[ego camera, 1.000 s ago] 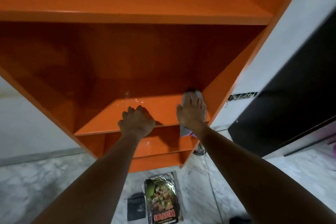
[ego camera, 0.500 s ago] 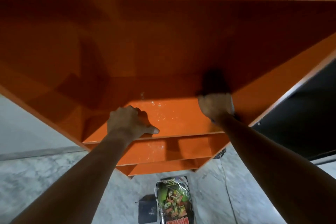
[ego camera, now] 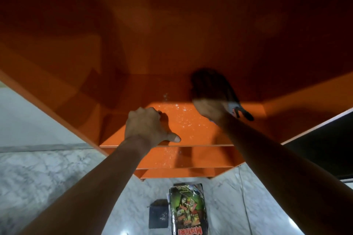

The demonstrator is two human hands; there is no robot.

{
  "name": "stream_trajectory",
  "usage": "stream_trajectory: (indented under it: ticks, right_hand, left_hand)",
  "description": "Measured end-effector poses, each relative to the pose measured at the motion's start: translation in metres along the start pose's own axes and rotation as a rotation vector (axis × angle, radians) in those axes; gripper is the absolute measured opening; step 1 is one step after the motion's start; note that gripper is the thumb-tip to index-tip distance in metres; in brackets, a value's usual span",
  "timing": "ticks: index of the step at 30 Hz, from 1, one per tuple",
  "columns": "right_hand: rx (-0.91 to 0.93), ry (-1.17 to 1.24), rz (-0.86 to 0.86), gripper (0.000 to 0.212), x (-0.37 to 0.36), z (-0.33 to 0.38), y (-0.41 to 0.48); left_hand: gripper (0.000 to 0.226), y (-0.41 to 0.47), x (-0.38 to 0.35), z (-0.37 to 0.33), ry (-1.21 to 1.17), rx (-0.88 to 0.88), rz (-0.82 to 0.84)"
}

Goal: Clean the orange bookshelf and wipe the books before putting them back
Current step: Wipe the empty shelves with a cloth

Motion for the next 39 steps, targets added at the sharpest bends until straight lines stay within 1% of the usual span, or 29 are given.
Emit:
stream_trajectory:
  ticks: [3, 6, 10, 12, 14, 16, 18, 21, 22, 25, 27, 28, 29, 31, 33, 34, 35, 36, 37, 38, 39]
  right_hand:
    - [0.155, 0.127, 0.071, 0.048, 0.002, 0.056, 0.004]
    - [0.264, 0.219, 0.139, 0.05, 0.006, 0.082, -0.004]
    - [0.268, 0.375, 0.15, 0.046, 0.031, 0.093, -0.03]
    - [0.242, 0.396, 0.211, 0.047, 0.04, 0.095, -0.048]
    - [0.202, 0.424, 0.235, 0.048, 0.05, 0.096, -0.064]
    - [0.154, 0.457, 0.219, 0.05, 0.06, 0.095, -0.079]
    - [0.122, 0.451, 0.192, 0.052, 0.067, 0.095, -0.094]
    - [0.004, 0.438, 0.151, 0.052, 0.078, 0.1, -0.121]
    - [-0.035, 0.453, 0.14, 0.054, 0.083, 0.103, -0.128]
    - [-0.074, 0.619, 0.176, 0.061, 0.091, 0.118, -0.137]
    - [-0.088, 0.773, 0.243, 0.065, 0.092, 0.13, -0.133]
    - [-0.116, 0.859, 0.272, 0.066, 0.093, 0.134, -0.128]
    - [-0.158, 0.937, 0.27, 0.065, 0.096, 0.138, -0.119]
    - [-0.308, 1.056, 0.164, 0.064, 0.099, 0.134, -0.095]
    - [-0.497, 1.132, 0.033, 0.059, 0.097, 0.124, -0.067]
    - [-0.567, 1.121, -0.02, 0.056, 0.096, 0.118, -0.054]
    - [-0.61, 1.07, -0.054, 0.054, 0.091, 0.114, -0.044]
    - [-0.631, 1.0, -0.062, 0.054, 0.085, 0.109, -0.037]
    - [-0.646, 0.91, -0.036, 0.054, 0.076, 0.104, -0.033]
    - [-0.652, 0.793, 0.025, 0.052, 0.063, 0.099, -0.031]
    - [-0.635, 0.625, 0.115, 0.049, 0.047, 0.097, -0.031]
  left_hand:
    - [0.086, -0.007, 0.004, -0.002, 0.029, -0.054, -0.024]
    - [0.09, -0.009, 0.006, -0.003, 0.02, -0.063, -0.004]
    - [0.093, -0.015, 0.011, 0.001, -0.037, -0.055, 0.018]
    - [0.102, -0.02, 0.012, 0.007, -0.092, -0.054, 0.045]
    - [0.102, -0.026, 0.012, 0.01, -0.147, -0.05, 0.068]
    - [0.094, -0.034, 0.007, 0.013, -0.248, -0.025, 0.104]
    - [0.078, -0.045, 0.002, 0.018, -0.341, 0.021, 0.091]
    - [0.043, -0.067, 0.005, 0.029, -0.41, 0.067, -0.056]
    - [0.035, -0.074, 0.007, 0.033, -0.447, 0.087, -0.107]
    - [0.029, -0.093, 0.015, 0.055, -0.605, 0.258, -0.238]
    - [0.017, -0.104, 0.018, 0.076, -0.665, 0.444, -0.342]
    - [0.01, -0.11, 0.019, 0.086, -0.667, 0.554, -0.387]
    - [0.008, -0.116, 0.02, 0.098, -0.659, 0.668, -0.42]
    - [0.023, -0.124, 0.021, 0.116, -0.683, 0.862, -0.464]
    - [0.04, -0.122, 0.014, 0.13, -0.722, 0.966, -0.457]
    - [0.046, -0.117, 0.008, 0.134, -0.737, 0.969, -0.418]
    - [0.043, -0.111, 0.003, 0.137, -0.756, 0.946, -0.368]
    - [0.032, -0.106, 0.001, 0.138, -0.777, 0.901, -0.339]
    - [0.016, -0.102, -0.001, 0.14, -0.781, 0.87, -0.326]
    - [0.007, -0.101, -0.001, 0.141, -0.772, 0.847, -0.327]
    - [0.013, -0.101, -0.001, 0.143, -0.748, 0.832, -0.343]
Point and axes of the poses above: each hand's wrist, its own y-axis towards the middle knuckle, its own x-axis out of the back of the hand, z = x × y, the point moved 7 cm from there along y, towards the middle knuckle, and after that the axes turned 13 degrees about -z, right-handed, at the moved point
